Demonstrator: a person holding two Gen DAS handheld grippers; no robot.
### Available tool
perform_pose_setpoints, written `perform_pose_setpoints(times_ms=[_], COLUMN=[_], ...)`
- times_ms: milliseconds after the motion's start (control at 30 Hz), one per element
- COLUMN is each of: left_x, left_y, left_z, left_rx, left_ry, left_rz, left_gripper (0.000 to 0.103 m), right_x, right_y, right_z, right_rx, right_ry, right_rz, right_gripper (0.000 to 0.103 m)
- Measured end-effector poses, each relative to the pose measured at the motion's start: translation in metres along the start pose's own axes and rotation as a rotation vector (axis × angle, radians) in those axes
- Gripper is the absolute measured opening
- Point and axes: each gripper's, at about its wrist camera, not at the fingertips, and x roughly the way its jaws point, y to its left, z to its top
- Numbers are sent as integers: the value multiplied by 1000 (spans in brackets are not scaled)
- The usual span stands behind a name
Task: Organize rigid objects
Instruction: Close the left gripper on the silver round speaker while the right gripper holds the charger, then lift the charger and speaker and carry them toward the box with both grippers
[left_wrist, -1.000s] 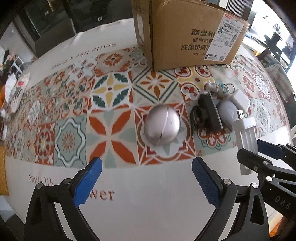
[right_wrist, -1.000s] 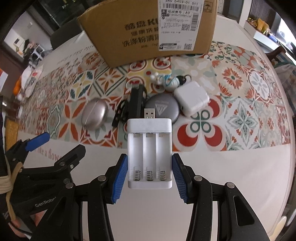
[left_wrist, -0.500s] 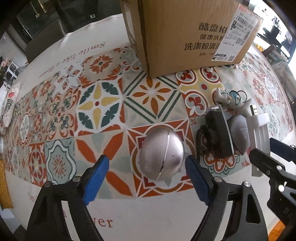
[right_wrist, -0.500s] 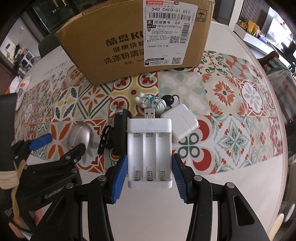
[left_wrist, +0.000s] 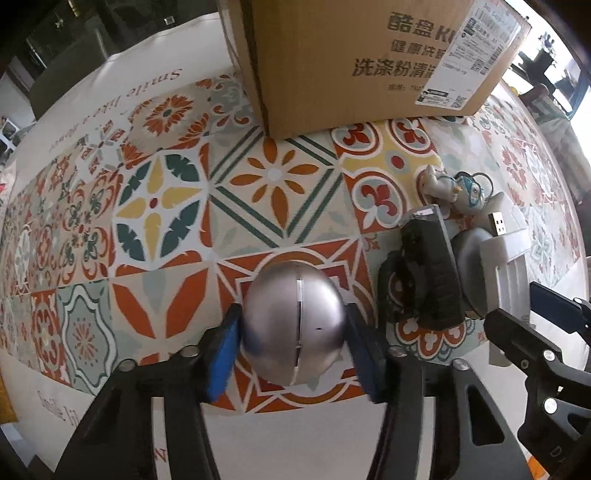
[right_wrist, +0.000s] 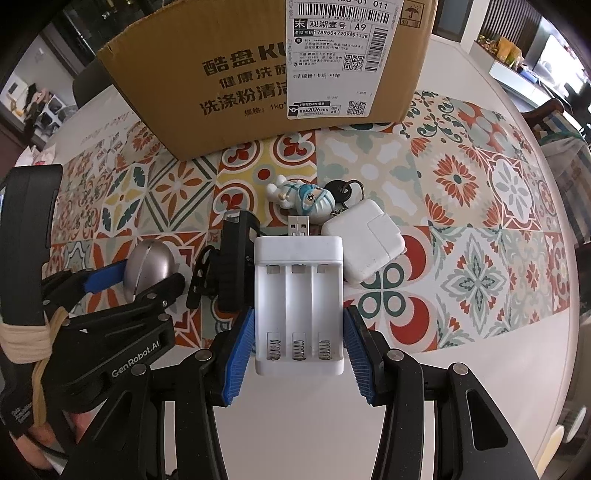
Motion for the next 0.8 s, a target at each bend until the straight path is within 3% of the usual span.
perform_pose_setpoints(times_ms=[233, 800], left_x=[-5, -91], left_y=[-2, -1], left_z=[-6, -26], left_rx=[-7, -47], left_ry=[-20, -178], left_rz=[2, 7], left_gripper=[53, 53], right_x=[-1, -40], right_y=[-1, -2], right_z=[-2, -6], right_rx=[1, -38], right_ry=[0, -65], right_rz=[3, 46], right_gripper=[48, 48])
